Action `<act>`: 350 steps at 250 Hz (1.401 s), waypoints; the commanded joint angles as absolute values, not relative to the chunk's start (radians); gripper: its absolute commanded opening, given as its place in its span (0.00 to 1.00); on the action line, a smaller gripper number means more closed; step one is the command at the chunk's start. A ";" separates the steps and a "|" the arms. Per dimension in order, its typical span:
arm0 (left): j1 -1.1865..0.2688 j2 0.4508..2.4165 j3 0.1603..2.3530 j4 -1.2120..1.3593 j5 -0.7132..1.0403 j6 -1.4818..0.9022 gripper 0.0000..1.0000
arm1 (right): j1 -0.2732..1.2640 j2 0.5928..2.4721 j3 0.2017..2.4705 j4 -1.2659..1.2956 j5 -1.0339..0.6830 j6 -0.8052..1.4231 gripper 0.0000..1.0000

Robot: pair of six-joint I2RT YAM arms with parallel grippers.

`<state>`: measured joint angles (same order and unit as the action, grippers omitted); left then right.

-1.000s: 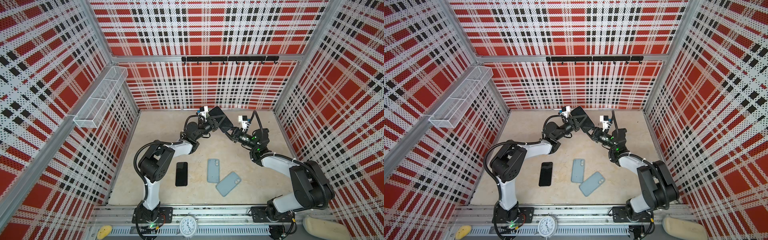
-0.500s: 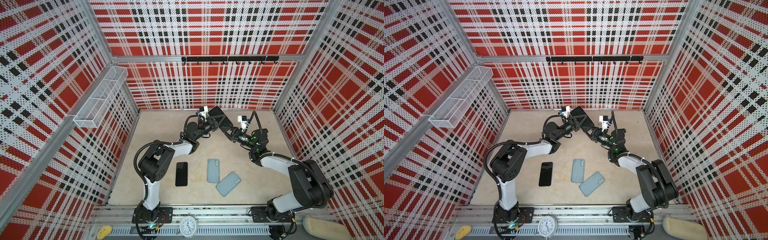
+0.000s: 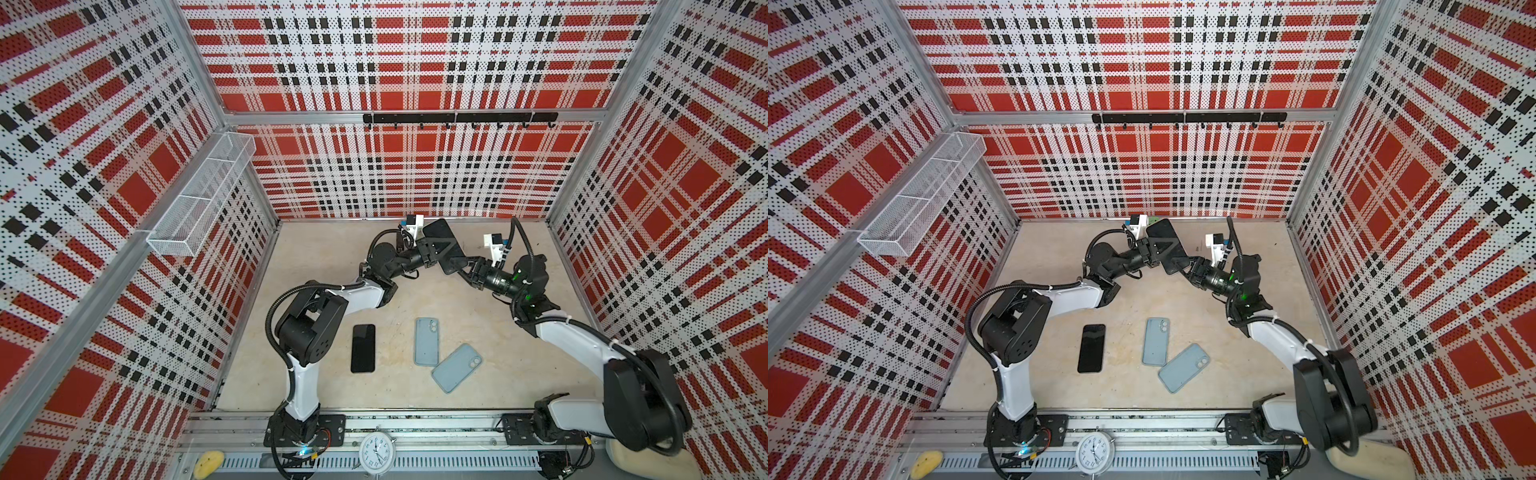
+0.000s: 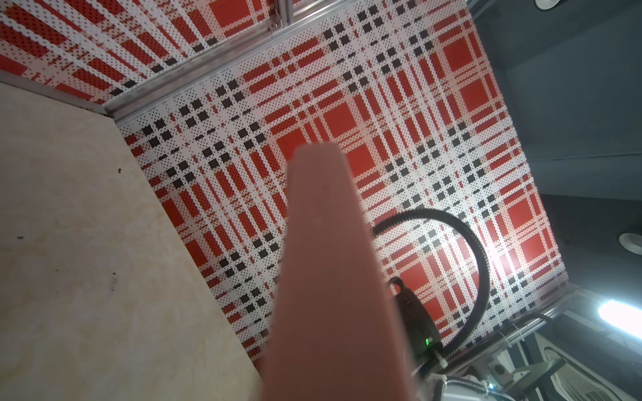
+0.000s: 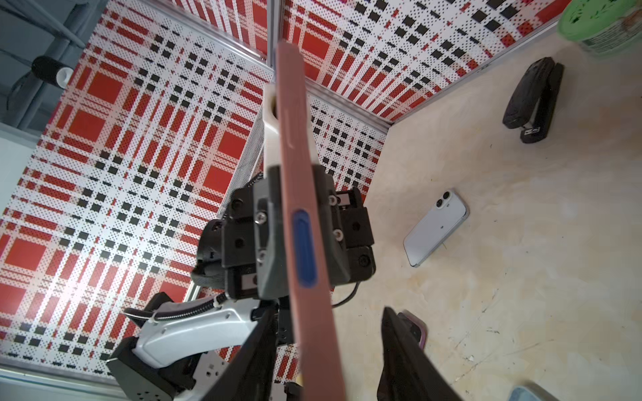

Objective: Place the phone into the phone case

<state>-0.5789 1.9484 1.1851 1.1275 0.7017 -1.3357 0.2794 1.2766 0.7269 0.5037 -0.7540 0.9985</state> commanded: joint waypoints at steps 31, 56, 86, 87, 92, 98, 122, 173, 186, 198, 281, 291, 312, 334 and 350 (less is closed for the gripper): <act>-0.555 1.871 1.216 1.124 0.885 -1.334 0.09 | 0.278 1.166 0.883 0.015 -0.778 0.592 0.45; -0.553 1.874 1.215 1.144 0.905 -1.356 0.09 | 0.277 1.167 0.885 0.031 -0.821 0.583 0.42; -0.552 1.877 1.219 1.164 0.928 -1.377 0.09 | 0.276 1.163 0.883 0.054 -0.819 0.593 0.41; -0.552 1.877 1.218 1.164 0.929 -1.377 0.09 | 0.275 1.163 0.883 0.054 -0.819 0.592 0.41; -0.552 1.876 1.218 1.163 0.934 -1.375 0.09 | 0.274 1.161 0.883 0.057 -0.821 0.596 0.41; -0.552 1.875 1.216 1.159 0.937 -1.372 0.09 | 0.272 1.163 0.884 0.064 -0.825 0.600 0.40; -0.545 1.862 1.207 1.136 0.942 -1.355 0.09 | 0.265 1.171 0.890 0.086 -0.843 0.619 0.36; -0.540 1.855 1.211 1.116 0.939 -1.342 0.10 | 0.265 1.201 0.862 0.185 -0.869 0.684 0.19; -0.540 1.856 1.212 1.110 0.939 -1.340 0.10 | 0.264 1.200 0.860 0.185 -0.863 0.686 0.19; -0.538 1.855 1.212 1.103 0.939 -1.335 0.10 | 0.261 1.196 0.860 0.180 -0.859 0.684 0.19; -0.539 1.838 1.221 0.882 0.999 -1.181 0.10 | 0.156 1.170 0.898 0.133 -0.833 0.676 0.46; -0.540 1.836 1.223 0.844 1.008 -1.150 0.10 | 0.155 1.186 0.917 0.138 -0.847 0.660 0.49; -0.541 1.842 1.228 0.811 1.022 -1.121 0.10 | 0.155 1.248 0.957 0.168 -0.880 0.648 0.50; -0.545 1.852 1.235 0.810 1.034 -1.123 0.10 | 0.155 1.327 0.981 0.257 -0.920 0.676 0.50; -0.549 1.853 1.240 0.810 1.040 -1.124 0.09 | 0.155 1.384 0.982 0.359 -0.955 0.725 0.51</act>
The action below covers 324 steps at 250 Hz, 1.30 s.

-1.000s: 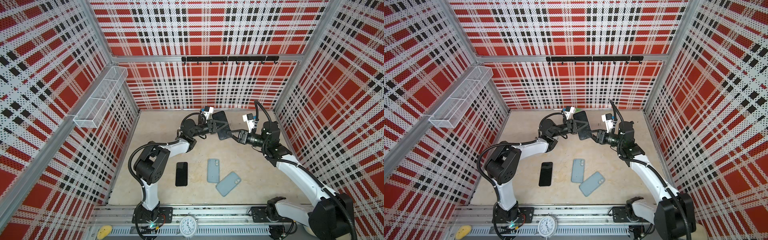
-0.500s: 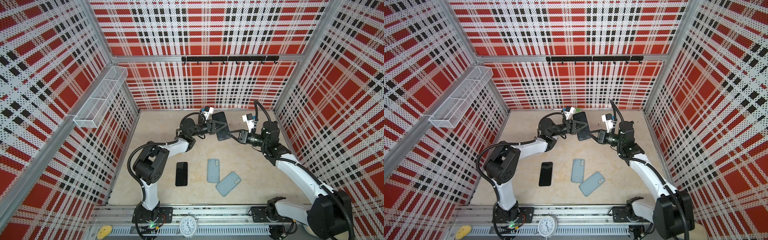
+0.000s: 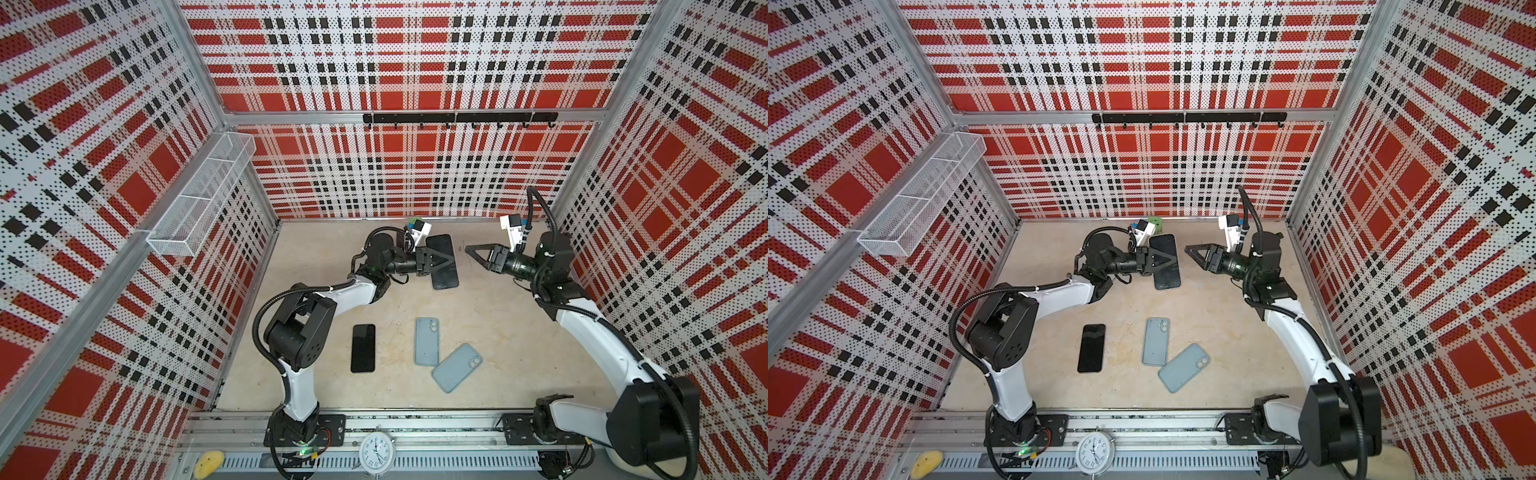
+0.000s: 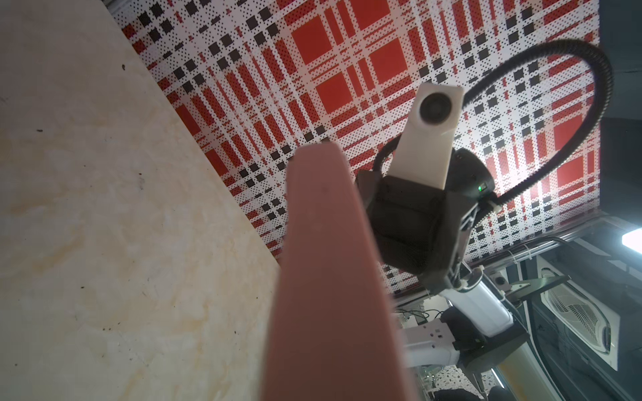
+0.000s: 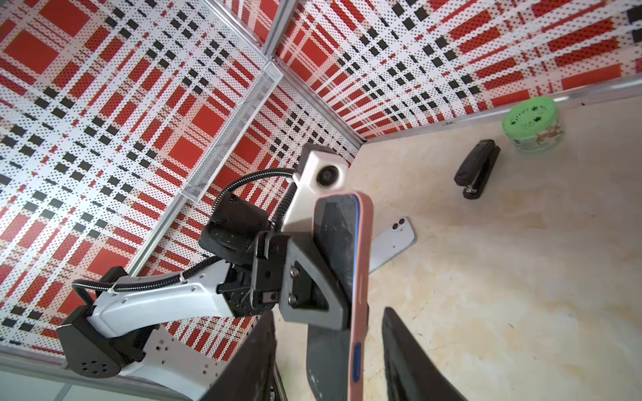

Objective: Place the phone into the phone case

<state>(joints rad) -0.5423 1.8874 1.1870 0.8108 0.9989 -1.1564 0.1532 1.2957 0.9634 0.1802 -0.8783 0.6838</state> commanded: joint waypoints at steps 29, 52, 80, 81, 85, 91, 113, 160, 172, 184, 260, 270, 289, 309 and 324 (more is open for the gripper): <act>-0.562 1.852 1.252 0.810 1.048 -1.127 0.09 | 0.158 1.462 0.983 0.515 -1.005 0.811 0.51; -0.571 1.853 1.265 0.810 1.050 -1.134 0.10 | 0.166 1.496 0.982 0.549 -1.006 0.826 0.51; -0.581 1.860 1.279 0.810 1.052 -1.142 0.10 | 0.183 1.518 0.983 0.579 -1.007 0.836 0.47; -0.583 1.860 1.280 0.810 1.052 -1.142 0.10 | 0.184 1.518 0.982 0.580 -1.006 0.837 0.47; -0.582 1.862 1.283 0.810 1.053 -1.143 0.10 | 0.185 1.520 0.983 0.582 -1.006 0.838 0.46; -0.583 1.865 1.285 0.810 1.052 -1.145 0.10 | 0.189 1.522 0.983 0.586 -1.005 0.839 0.44; -0.590 1.873 1.295 0.810 1.052 -1.148 0.10 | 0.199 1.529 0.986 0.587 -0.997 0.835 0.37; -0.602 1.881 1.310 0.810 1.048 -1.153 0.10 | 0.202 1.551 0.988 0.620 -0.982 0.854 0.17; -0.604 1.880 1.312 0.809 1.047 -1.154 0.12 | 0.201 1.555 0.989 0.632 -0.982 0.863 0.13; -0.605 1.879 1.310 0.810 1.046 -1.155 0.13 | 0.202 1.560 0.986 0.645 -0.982 0.871 0.08; -0.596 1.851 1.300 0.810 1.020 -1.140 0.28 | 0.202 1.538 0.972 0.640 -0.946 0.873 0.00; -0.593 1.842 1.293 0.809 1.013 -1.133 0.34 | 0.201 1.528 0.974 0.619 -0.934 0.865 0.00; -0.583 1.819 1.275 0.804 0.995 -1.114 0.46 | 0.196 1.509 0.981 0.566 -0.906 0.847 0.00; -0.570 1.792 1.250 0.789 0.975 -1.088 0.54 | 0.184 1.483 0.984 0.509 -0.868 0.838 0.00; -0.561 1.772 1.228 0.783 0.960 -1.069 0.60 | 0.172 1.465 0.984 0.480 -0.850 0.841 0.00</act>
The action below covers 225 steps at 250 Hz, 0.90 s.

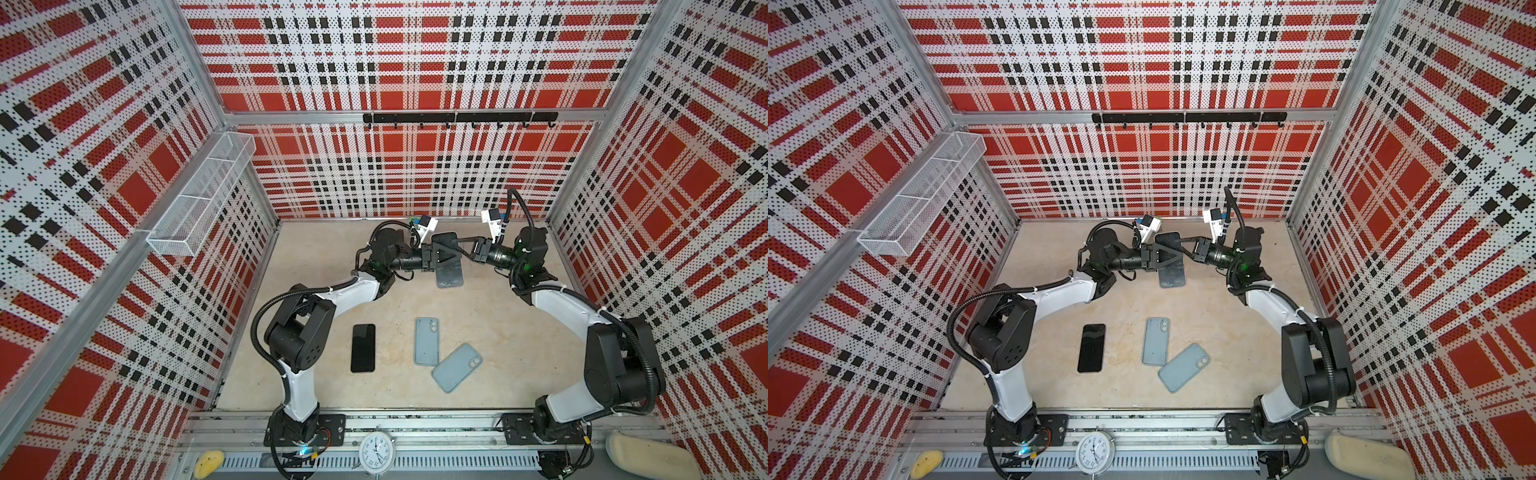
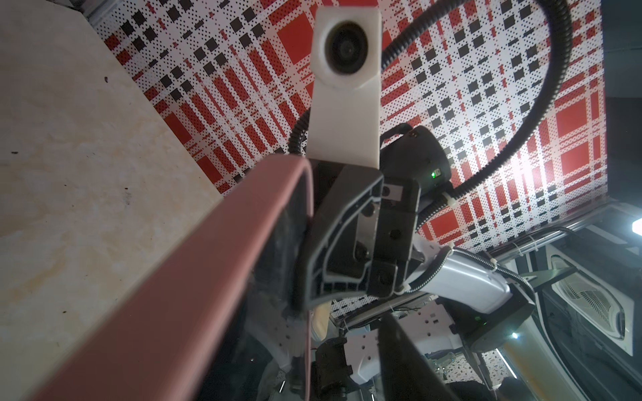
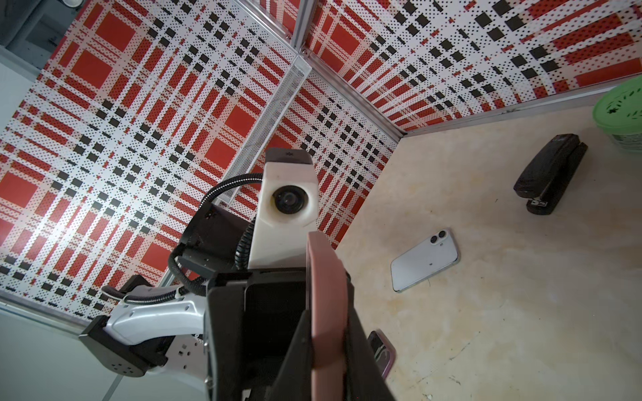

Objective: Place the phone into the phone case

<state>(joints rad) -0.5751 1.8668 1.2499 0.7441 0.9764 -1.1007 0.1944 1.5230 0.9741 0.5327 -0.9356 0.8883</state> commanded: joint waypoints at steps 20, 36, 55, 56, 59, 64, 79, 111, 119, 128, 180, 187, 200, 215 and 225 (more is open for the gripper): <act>-0.545 1.746 1.199 0.772 0.939 -1.046 0.67 | 0.157 1.437 0.985 0.444 -0.830 0.841 0.00; -0.533 1.724 1.175 0.753 0.922 -1.025 0.75 | 0.149 1.414 0.990 0.401 -0.819 0.830 0.00; -0.516 1.698 1.155 0.717 0.909 -0.991 0.99 | 0.144 1.388 1.000 0.319 -0.805 0.793 0.00; -0.514 1.696 1.154 0.714 0.908 -0.989 0.99 | 0.144 1.387 1.002 0.315 -0.805 0.792 0.00; -0.512 1.692 1.152 0.708 0.907 -0.985 0.99 | 0.143 1.382 1.004 0.301 -0.801 0.784 0.00; -0.506 1.687 1.149 0.697 0.906 -0.979 0.99 | 0.142 1.377 1.005 0.280 -0.796 0.774 0.00; -0.489 1.666 1.136 0.679 0.901 -0.963 0.99 | 0.139 1.359 1.007 0.222 -0.787 0.747 0.00; -0.440 1.597 1.085 0.647 0.849 -0.918 0.99 | 0.131 1.327 1.011 0.080 -0.750 0.682 0.00; -0.428 1.576 1.074 0.632 0.837 -0.900 0.99 | 0.128 1.322 1.012 0.049 -0.741 0.667 0.00; -0.413 1.549 1.065 0.592 0.818 -0.864 0.99 | 0.124 1.318 1.010 0.015 -0.728 0.650 0.00; -0.409 1.393 1.155 0.076 0.638 -0.461 0.99 | 0.085 1.381 1.022 -0.157 -0.710 0.595 0.00; -0.410 1.379 1.173 0.021 0.608 -0.418 0.99 | 0.077 1.402 1.027 -0.174 -0.713 0.590 0.00; -0.410 1.360 1.199 -0.064 0.552 -0.353 0.99 | 0.069 1.439 1.035 -0.198 -0.723 0.573 0.00; -0.410 1.339 1.220 -0.136 0.481 -0.296 1.00 | 0.066 1.482 1.042 -0.207 -0.727 0.562 0.00; -0.411 1.325 1.231 -0.172 0.434 -0.268 0.99 | 0.067 1.508 1.051 -0.209 -0.727 0.553 0.00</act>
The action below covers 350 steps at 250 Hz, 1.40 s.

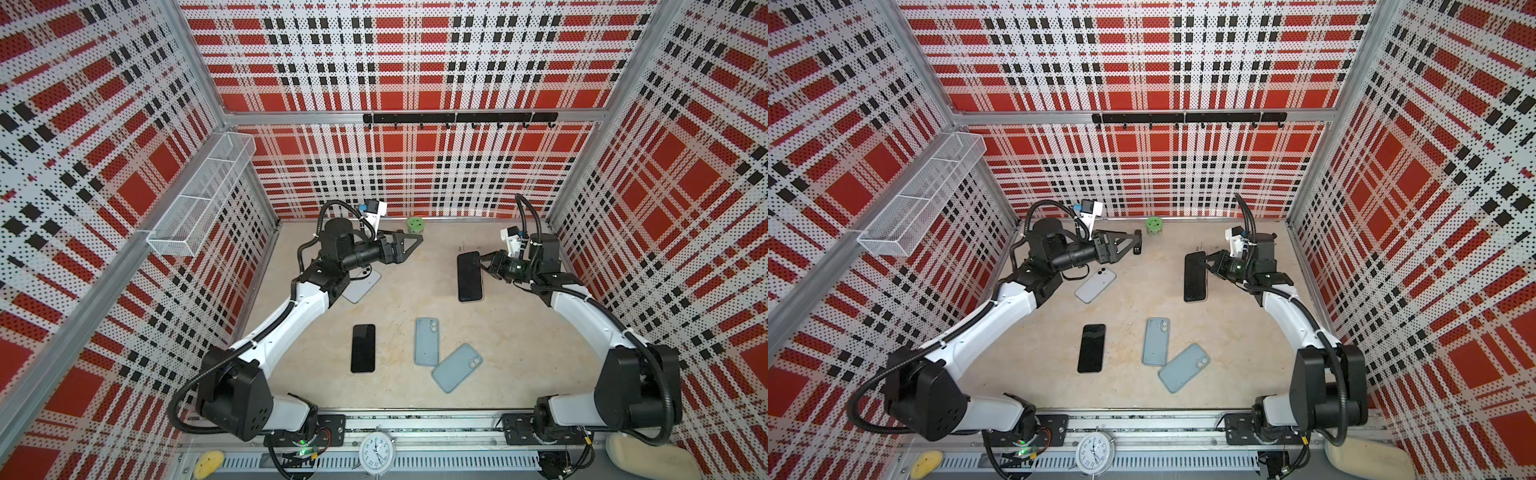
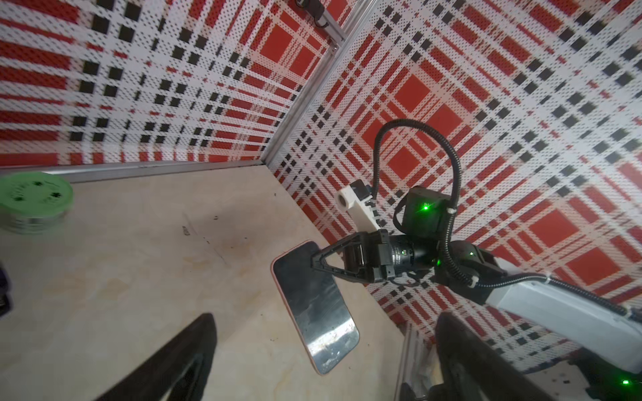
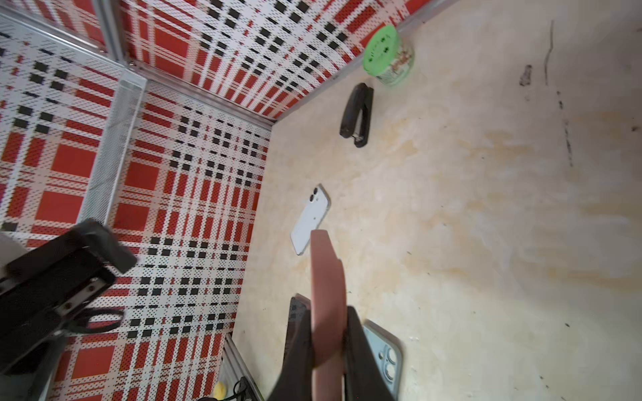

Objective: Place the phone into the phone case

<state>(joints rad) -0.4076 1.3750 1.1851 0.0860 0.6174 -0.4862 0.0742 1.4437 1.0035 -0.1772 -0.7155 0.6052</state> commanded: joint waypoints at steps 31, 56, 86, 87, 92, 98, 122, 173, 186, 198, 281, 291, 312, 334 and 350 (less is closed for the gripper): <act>-0.413 1.288 1.235 -0.232 0.323 -0.218 0.99 | 0.067 1.607 1.100 -0.224 -0.714 0.530 0.00; -0.402 1.268 1.220 -0.238 0.294 -0.187 0.99 | 0.066 1.686 1.153 -0.238 -0.700 0.510 0.00; -0.382 1.245 1.184 -0.203 0.312 -0.157 0.99 | 0.066 1.760 1.200 -0.230 -0.684 0.490 0.00; -0.381 1.245 1.183 -0.202 0.313 -0.157 1.00 | 0.067 1.761 1.201 -0.229 -0.683 0.489 0.00; -0.377 1.243 1.179 -0.195 0.322 -0.152 1.00 | 0.066 1.774 1.207 -0.224 -0.682 0.490 0.00; -0.372 1.244 1.175 -0.193 0.329 -0.147 0.99 | 0.066 1.789 1.214 -0.217 -0.681 0.491 0.00; -0.354 1.250 1.172 -0.191 0.340 -0.148 0.99 | 0.067 1.844 1.232 -0.186 -0.680 0.495 0.00; -0.311 1.255 1.126 -0.120 0.386 -0.216 1.00 | 0.069 1.910 1.233 -0.117 -0.654 0.515 0.00; -0.280 1.252 1.106 -0.091 0.404 -0.246 0.99 | 0.072 1.925 1.235 -0.113 -0.643 0.515 0.00; -0.255 1.249 1.094 -0.076 0.428 -0.271 1.00 | 0.075 1.941 1.241 -0.113 -0.634 0.515 0.00; -0.179 1.239 1.071 -0.078 0.537 -0.230 1.00 | 0.097 2.022 1.297 -0.112 -0.595 0.519 0.00; -0.178 1.238 1.070 -0.079 0.534 -0.227 1.00 | 0.097 2.030 1.305 -0.120 -0.591 0.514 0.00; -0.179 1.235 1.067 -0.080 0.536 -0.223 0.99 | 0.099 2.043 1.316 -0.131 -0.586 0.507 0.00; -0.179 1.236 1.068 -0.080 0.538 -0.222 0.99 | 0.100 2.051 1.319 -0.142 -0.580 0.499 0.02; -0.179 1.236 1.068 -0.080 0.536 -0.224 1.00 | 0.100 2.055 1.319 -0.149 -0.575 0.492 0.06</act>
